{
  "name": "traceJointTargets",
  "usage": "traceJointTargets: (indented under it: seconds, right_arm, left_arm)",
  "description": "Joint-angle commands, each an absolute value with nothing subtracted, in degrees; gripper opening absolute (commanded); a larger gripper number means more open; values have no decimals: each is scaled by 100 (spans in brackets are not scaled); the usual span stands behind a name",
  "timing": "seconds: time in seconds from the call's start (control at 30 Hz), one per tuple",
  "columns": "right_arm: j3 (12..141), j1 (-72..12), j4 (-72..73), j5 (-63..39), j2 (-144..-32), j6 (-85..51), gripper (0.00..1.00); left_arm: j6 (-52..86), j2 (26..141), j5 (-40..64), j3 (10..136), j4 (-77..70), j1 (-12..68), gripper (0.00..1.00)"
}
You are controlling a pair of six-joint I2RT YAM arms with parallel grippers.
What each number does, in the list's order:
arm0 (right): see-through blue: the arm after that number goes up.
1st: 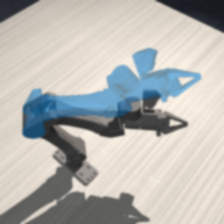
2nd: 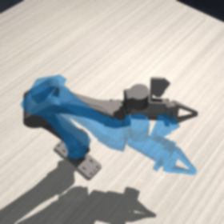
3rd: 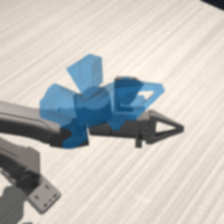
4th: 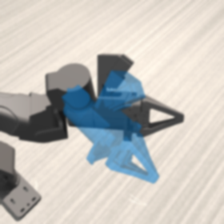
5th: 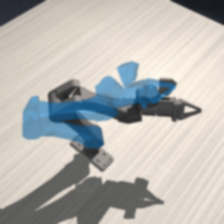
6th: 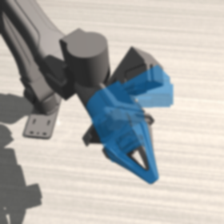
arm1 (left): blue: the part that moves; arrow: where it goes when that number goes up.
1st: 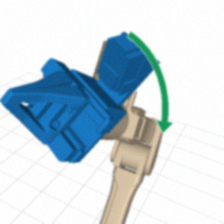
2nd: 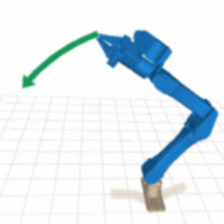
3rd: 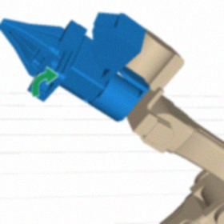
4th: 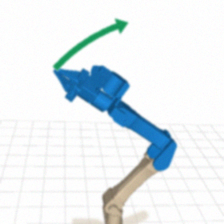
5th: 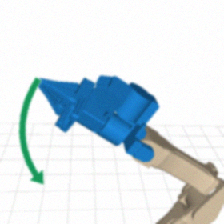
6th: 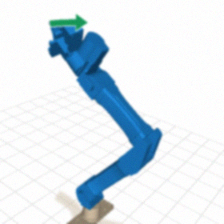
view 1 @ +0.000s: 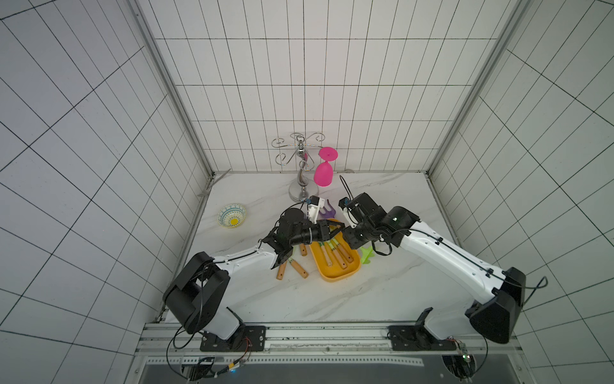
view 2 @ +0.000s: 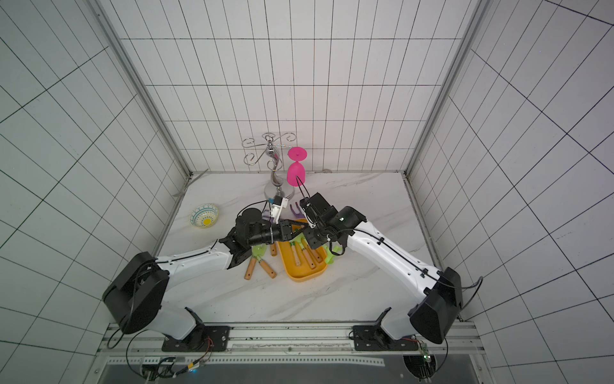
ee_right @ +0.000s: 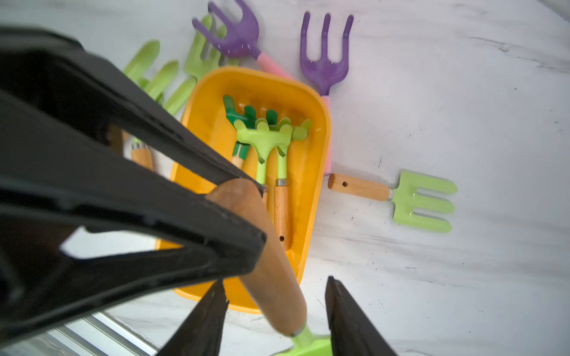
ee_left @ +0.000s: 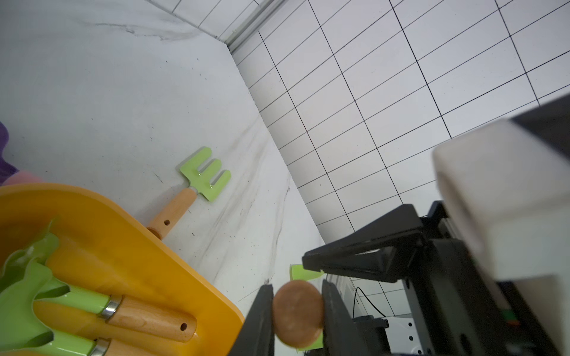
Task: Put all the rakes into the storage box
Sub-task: Pick up the rake at the center of the board.
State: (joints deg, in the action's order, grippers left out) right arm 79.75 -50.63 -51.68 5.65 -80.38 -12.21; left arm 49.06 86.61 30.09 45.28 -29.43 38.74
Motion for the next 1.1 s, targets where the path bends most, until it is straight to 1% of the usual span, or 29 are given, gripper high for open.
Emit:
traceJointTargets:
  seconds: [0.0,0.07,0.13,0.2,0.27,0.37,0.47,0.7,0.77,0.87,1.07]
  right_arm:
    - [8314,-5034,-5026,892,-7531,-2550,60]
    - [8202,-4851,-5020,1175,-7192,-3492,60]
    - [7799,-4492,-4715,1091,-6667,-4514,62]
    - [7099,-3969,-3907,573,-6014,-5580,64]
    - [6414,-3530,-3063,54,-5572,-6517,65]
    - [5720,-3073,-2247,-820,-5361,-7739,66]
    - [5232,-3002,-1576,-1351,-5311,-8702,68]
    - [4728,-3187,-1407,-1395,-5027,-9886,68]
    - [4532,-3375,-1406,-1150,-4839,-10136,68]
    - [4344,-3469,-1419,-1156,-4750,-10318,69]
    - [4185,-3605,-1347,-1230,-4988,-10478,70]
  left_arm:
    - [4845,8628,2462,4431,-3780,3889,0]
    - [4793,8721,2419,4395,-4162,3893,0]
    - [4774,8876,2419,4418,-4501,3908,0]
    - [4725,9012,2260,4392,-4819,3944,0]
    - [4563,9110,2070,4317,-5172,4038,0]
    - [4105,9151,1809,4180,-5494,4247,0]
    - [3588,9034,1391,3958,-5634,4530,0]
    - [2790,8887,602,3797,-5628,4975,0]
    - [2646,8877,435,3807,-5605,5042,0]
    - [2550,8910,282,3815,-5653,5062,0]
    - [2446,8909,267,3917,-5747,5080,0]
